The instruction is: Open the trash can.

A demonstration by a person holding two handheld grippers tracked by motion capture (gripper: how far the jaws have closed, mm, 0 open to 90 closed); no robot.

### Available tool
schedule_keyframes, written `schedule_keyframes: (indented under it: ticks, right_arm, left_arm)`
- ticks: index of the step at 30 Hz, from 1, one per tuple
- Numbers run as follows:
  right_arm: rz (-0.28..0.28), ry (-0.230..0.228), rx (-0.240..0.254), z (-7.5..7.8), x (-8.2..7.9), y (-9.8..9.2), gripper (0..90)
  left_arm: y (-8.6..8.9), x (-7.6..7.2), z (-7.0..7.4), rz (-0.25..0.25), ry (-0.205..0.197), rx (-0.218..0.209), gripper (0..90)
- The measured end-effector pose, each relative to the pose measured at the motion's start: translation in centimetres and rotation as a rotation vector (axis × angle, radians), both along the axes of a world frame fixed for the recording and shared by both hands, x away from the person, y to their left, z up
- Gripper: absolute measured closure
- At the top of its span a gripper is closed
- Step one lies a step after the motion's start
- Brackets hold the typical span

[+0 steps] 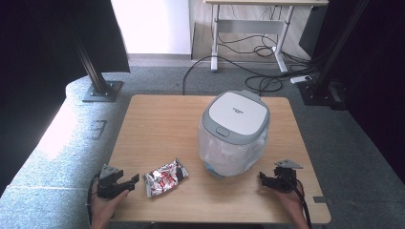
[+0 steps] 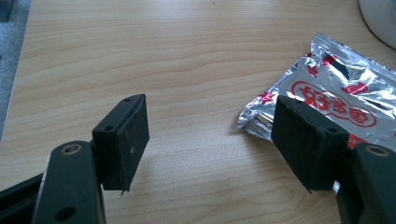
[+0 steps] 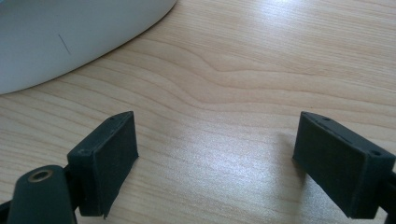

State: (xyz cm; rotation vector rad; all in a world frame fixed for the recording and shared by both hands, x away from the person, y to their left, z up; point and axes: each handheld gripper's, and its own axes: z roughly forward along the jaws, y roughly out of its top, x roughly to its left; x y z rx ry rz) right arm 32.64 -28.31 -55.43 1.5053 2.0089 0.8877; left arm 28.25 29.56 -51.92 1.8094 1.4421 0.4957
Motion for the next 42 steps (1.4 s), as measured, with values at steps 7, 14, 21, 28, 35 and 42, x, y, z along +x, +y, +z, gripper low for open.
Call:
schedule_keyframes:
  ticks: [7, 14, 21, 28, 35, 42]
  right_arm:
    - [0.013, -0.001, -0.001, 0.0, -0.1, -0.1, 12.7]
    - [-0.016, -0.008, 0.024, 0.9, -0.2, -0.5, 32.5]
    - [0.028, -0.081, 0.055, 2.5, -1.4, -1.1, 57.0]
    - [0.082, -0.161, 0.101, 4.6, -2.4, -1.2, 77.3]
    - [0.172, -0.164, 0.152, 5.7, -1.7, -0.9, 89.4]
    - [0.242, -0.199, 0.153, 7.0, -1.8, -0.1, 89.8]
  left_arm:
    - [0.0, -0.2, 0.1, 0.012, 0.002, -0.009, 27.4]
    - [0.0, 0.1, 0.1, -0.004, 0.005, -0.02, 26.8]
    - [-0.4, 0.8, 0.1, -0.027, -0.005, -0.004, 26.6]
    - [0.1, 0.4, 0.3, -0.017, -0.008, -0.006, 26.7]
    - [0.7, -0.4, 0.0, 0.003, 0.006, 0.005, 27.0]
    - [0.9, -1.4, 0.2, 0.019, -0.003, 0.006, 27.1]
